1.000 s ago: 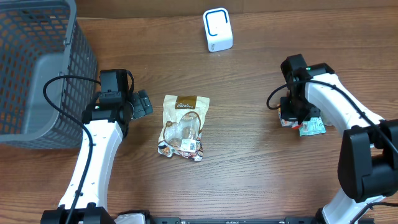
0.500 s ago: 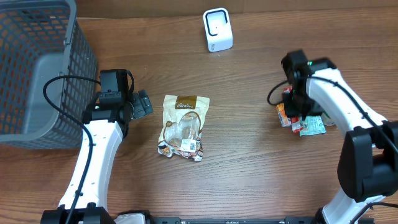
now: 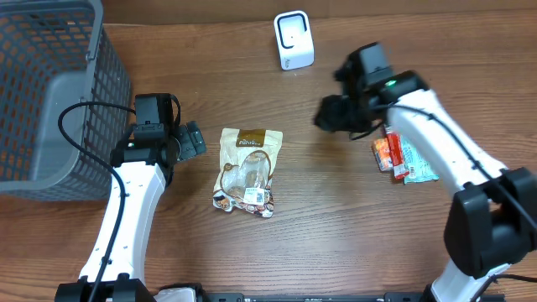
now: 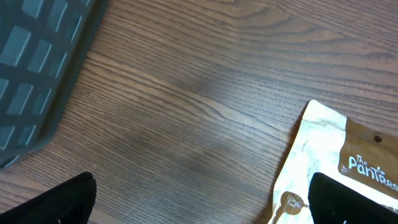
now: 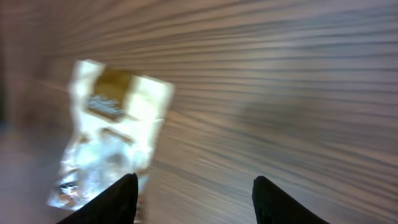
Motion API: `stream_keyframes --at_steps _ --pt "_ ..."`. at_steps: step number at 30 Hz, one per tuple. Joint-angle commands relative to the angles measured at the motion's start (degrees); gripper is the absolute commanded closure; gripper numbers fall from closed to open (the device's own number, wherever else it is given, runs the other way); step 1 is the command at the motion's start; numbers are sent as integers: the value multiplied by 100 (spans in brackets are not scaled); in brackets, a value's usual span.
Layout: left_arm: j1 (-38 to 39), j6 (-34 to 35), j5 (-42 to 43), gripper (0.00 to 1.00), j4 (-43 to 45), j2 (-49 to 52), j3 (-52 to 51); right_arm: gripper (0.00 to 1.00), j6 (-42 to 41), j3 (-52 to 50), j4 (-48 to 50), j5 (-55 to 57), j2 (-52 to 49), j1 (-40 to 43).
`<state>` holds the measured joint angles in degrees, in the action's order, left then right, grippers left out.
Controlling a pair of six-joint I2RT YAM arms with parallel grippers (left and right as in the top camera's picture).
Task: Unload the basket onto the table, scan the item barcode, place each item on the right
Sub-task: 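Reach both grippers toward the Pantree bag from either side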
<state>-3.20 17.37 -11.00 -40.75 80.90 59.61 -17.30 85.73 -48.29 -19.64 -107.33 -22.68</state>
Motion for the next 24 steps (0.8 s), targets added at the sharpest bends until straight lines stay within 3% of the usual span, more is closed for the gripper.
stream_keyframes --at_steps 1,10,16,22,23,24 --pt "0 -22 -55 0 7 7 61 40 -588 -267 387 -118 46 -557" --pt "0 -103 -114 0 24 7 61 37 -1447 -667 1049 1904 44 -1749" --pt "0 -109 -142 0 48 11 61 37 -1572 -664 920 1941 44 -1635" --pt "20 208 1172 0 341 9 61 36 -1569 -664 455 1939 44 -1338" --pt "28 192 1539 16 243 11 61 35 -1569 -664 372 1939 44 -1281" --pt "39 199 1943 43 153 31 57 35 -1569 -664 289 1939 44 -1213"
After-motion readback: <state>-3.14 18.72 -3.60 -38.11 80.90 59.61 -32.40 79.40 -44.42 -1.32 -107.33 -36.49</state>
